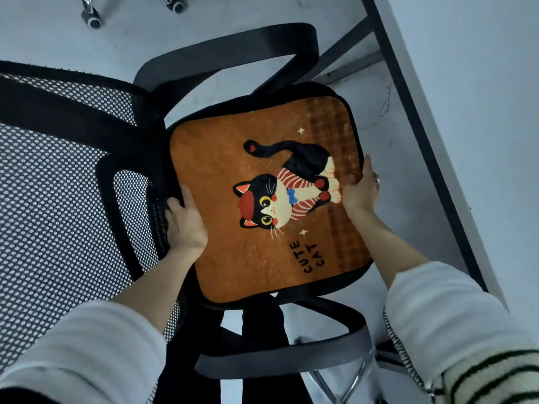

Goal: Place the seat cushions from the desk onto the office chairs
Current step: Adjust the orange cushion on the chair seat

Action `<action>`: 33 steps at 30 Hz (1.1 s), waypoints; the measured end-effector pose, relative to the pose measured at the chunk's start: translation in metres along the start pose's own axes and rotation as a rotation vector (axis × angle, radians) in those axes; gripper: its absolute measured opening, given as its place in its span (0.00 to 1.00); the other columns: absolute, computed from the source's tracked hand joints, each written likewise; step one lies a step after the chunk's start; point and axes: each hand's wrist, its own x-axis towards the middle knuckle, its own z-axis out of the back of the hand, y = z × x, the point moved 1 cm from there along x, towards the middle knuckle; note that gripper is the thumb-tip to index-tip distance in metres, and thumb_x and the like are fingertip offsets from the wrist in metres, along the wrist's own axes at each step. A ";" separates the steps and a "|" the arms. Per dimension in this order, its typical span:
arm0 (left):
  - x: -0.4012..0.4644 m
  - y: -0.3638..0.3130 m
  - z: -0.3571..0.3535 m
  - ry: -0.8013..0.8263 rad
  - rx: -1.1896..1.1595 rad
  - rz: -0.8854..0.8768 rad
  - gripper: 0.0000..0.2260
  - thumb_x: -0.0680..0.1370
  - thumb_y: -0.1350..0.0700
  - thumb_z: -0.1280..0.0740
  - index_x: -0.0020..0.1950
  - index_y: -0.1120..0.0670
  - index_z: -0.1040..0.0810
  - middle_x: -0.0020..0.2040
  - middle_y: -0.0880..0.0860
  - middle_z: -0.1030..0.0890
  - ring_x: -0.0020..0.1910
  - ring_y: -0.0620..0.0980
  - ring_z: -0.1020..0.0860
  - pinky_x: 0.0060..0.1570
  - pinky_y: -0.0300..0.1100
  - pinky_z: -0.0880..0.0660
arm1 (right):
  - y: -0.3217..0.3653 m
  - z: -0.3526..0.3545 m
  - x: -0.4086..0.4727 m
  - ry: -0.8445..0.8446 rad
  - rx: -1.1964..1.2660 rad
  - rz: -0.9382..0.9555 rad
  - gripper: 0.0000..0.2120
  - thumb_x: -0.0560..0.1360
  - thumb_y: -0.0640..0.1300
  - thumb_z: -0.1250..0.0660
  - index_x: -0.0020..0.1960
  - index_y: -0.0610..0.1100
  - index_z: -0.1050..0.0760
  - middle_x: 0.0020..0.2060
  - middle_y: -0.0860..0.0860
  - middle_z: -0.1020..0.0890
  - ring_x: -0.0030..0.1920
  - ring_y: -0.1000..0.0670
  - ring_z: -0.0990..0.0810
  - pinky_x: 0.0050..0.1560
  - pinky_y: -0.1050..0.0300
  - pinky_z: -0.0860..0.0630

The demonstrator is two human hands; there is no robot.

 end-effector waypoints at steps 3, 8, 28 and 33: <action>-0.004 0.002 -0.006 0.041 0.045 -0.048 0.34 0.76 0.64 0.36 0.77 0.56 0.52 0.74 0.63 0.50 0.69 0.64 0.42 0.65 0.56 0.32 | -0.016 -0.005 -0.009 0.055 -0.303 0.154 0.29 0.80 0.46 0.43 0.77 0.50 0.52 0.77 0.46 0.47 0.77 0.43 0.49 0.73 0.40 0.44; -0.017 -0.003 -0.031 0.230 0.031 -0.044 0.36 0.78 0.61 0.38 0.77 0.51 0.59 0.76 0.57 0.66 0.75 0.61 0.62 0.73 0.57 0.44 | -0.049 -0.014 -0.040 0.299 -0.632 0.323 0.33 0.78 0.54 0.40 0.77 0.53 0.55 0.77 0.48 0.59 0.77 0.44 0.62 0.72 0.33 0.52; -0.075 -0.001 -0.050 0.685 0.471 -0.264 0.34 0.78 0.62 0.39 0.76 0.42 0.54 0.75 0.58 0.68 0.75 0.62 0.48 0.70 0.51 0.36 | -0.094 -0.012 -0.114 0.535 -0.522 -0.130 0.35 0.78 0.39 0.40 0.77 0.51 0.55 0.77 0.44 0.60 0.76 0.36 0.51 0.70 0.46 0.36; -0.076 -0.011 -0.004 0.695 0.404 -0.381 0.24 0.80 0.55 0.39 0.75 0.51 0.40 0.74 0.55 0.37 0.70 0.55 0.34 0.67 0.46 0.34 | -0.068 0.001 -0.149 0.636 -0.471 -0.087 0.16 0.78 0.44 0.42 0.63 0.38 0.26 0.63 0.42 0.24 0.63 0.39 0.27 0.61 0.53 0.31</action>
